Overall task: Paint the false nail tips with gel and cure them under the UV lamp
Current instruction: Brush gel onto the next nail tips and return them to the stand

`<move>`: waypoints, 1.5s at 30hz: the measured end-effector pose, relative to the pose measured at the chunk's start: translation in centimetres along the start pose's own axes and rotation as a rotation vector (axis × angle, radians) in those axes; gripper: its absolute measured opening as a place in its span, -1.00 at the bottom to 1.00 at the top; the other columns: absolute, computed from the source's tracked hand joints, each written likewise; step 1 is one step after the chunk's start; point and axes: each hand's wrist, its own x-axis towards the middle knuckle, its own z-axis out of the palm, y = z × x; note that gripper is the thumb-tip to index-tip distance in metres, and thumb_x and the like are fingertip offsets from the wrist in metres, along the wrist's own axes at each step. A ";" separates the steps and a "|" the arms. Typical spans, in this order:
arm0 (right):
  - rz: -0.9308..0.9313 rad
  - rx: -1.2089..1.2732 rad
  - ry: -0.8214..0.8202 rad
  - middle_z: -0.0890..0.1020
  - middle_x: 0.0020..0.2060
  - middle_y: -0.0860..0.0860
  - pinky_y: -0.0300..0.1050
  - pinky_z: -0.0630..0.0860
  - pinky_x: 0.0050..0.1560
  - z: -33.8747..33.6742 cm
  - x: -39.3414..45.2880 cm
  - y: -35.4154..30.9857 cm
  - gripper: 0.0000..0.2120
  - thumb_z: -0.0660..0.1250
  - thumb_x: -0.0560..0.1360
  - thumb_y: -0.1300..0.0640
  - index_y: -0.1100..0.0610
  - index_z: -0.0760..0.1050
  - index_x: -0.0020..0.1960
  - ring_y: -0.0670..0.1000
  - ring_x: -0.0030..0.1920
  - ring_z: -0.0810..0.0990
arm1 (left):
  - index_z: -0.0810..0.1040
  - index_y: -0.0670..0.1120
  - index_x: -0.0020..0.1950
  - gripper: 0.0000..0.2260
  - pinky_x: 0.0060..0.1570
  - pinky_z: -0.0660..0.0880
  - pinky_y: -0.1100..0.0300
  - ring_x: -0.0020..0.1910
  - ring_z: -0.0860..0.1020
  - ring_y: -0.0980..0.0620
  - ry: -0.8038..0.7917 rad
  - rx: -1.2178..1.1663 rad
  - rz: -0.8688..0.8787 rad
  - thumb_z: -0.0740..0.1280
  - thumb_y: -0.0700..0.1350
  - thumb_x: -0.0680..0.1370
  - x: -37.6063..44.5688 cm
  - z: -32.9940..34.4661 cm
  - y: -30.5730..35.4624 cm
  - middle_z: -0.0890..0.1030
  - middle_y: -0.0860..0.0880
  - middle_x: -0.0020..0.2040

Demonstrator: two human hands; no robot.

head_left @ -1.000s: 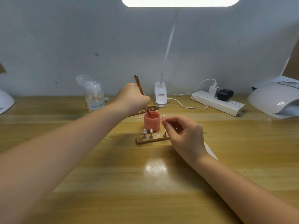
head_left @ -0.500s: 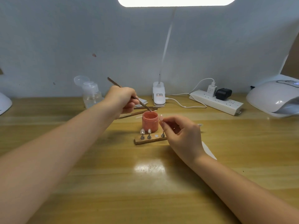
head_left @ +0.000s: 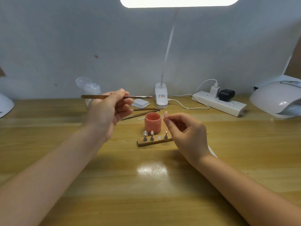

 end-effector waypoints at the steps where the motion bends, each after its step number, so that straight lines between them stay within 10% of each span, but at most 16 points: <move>1: 0.017 0.014 0.005 0.68 -0.24 0.01 0.00 0.56 -0.21 0.0 0.1 -0.1 -0.91 0.44 0.47 0.26 0.18 0.66 -0.03 -0.03 -0.25 0.62 | 0.60 -0.17 -0.04 -0.89 -0.28 0.59 0.24 -0.35 0.62 0.09 -0.013 0.054 0.123 0.32 -0.15 0.60 -1.0 0.0 -0.4 0.67 -0.02 -0.30; 14: 0.084 0.124 0.026 0.67 -0.30 0.02 0.16 0.56 -0.30 -0.6 0.4 -0.8 -0.91 0.43 0.48 0.17 0.05 0.64 -0.02 0.08 -0.32 0.62 | 0.63 0.04 -0.11 -0.94 -0.25 0.53 0.39 -0.21 0.67 0.15 -0.160 0.546 0.715 0.46 -0.11 0.49 -6.4 1.2 -1.9 0.69 0.16 -0.17; 45: 0.003 0.044 0.034 0.68 -0.21 -0.03 -0.16 0.61 -0.18 -1.0 0.9 -0.8 -0.86 0.44 0.47 0.24 0.17 0.65 0.03 -0.09 -0.22 0.64 | 0.56 -0.04 -0.03 -0.92 -0.21 0.41 0.54 -0.19 0.58 0.37 -0.267 0.577 0.885 0.39 -0.21 0.54 -6.8 1.5 -2.7 0.59 0.37 -0.18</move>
